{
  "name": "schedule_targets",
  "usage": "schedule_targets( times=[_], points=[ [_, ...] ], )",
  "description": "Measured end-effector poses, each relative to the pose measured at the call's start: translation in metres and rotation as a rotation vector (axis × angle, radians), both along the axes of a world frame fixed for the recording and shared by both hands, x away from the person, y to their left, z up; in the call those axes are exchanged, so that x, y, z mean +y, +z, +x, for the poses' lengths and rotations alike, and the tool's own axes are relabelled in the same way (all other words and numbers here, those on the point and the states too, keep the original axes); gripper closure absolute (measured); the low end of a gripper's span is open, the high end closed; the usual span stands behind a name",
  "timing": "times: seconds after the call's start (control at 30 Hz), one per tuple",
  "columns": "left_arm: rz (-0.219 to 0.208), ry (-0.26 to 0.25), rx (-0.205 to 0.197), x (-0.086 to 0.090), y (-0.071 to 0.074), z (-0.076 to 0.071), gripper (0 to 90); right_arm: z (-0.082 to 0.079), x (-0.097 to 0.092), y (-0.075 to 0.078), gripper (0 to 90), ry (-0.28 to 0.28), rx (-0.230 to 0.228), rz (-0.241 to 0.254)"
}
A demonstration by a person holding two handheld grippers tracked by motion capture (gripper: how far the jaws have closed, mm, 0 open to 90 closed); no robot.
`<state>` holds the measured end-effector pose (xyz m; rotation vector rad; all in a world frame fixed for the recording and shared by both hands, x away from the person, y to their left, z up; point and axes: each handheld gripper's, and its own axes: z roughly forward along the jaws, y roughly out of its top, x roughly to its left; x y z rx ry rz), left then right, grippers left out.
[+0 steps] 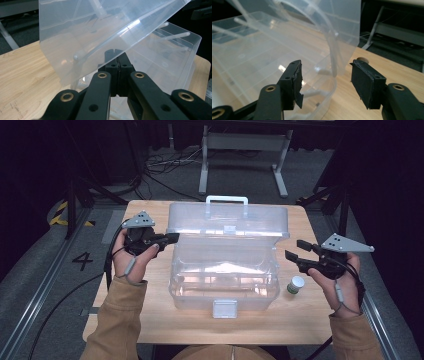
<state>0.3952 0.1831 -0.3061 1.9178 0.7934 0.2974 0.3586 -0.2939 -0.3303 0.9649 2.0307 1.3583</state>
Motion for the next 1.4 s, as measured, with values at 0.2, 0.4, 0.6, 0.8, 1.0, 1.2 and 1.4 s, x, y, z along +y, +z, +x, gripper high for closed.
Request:
schedule_targets(
  times=[0.2,0.4,0.6,0.8,1.0,1.2,1.4],
  points=[
    [0.002,-0.007,0.000,-0.002,0.001,0.004,90.0,0.004,0.009,0.002,38.8,-0.047,-0.061,0.001],
    [-0.004,-0.010,0.000,-0.003,0.001,0.006,90.0,0.011,0.016,0.002,38.9,-0.078,-0.079,0.006],
    [-0.001,-0.007,-0.003,-0.003,0.002,0.007,90.0,0.016,0.026,0.005,39.9,-0.097,-0.100,0.024],
    [0.001,-0.009,-0.005,-0.003,0.002,0.006,90.0,0.021,0.034,0.007,47.6,-0.149,-0.133,0.030],
    [-0.001,-0.011,-0.004,-0.003,0.002,0.007,90.0,0.025,0.039,0.007,51.7,-0.185,-0.161,0.027],
    [-0.003,-0.012,-0.006,-0.003,0.002,0.007,90.0,0.029,0.045,0.006,52.5,-0.215,-0.194,0.042],
    [-0.003,-0.015,-0.005,-0.003,0.002,0.007,90.0,0.031,0.049,0.004,59.4,-0.233,-0.197,0.066]
  ],
)
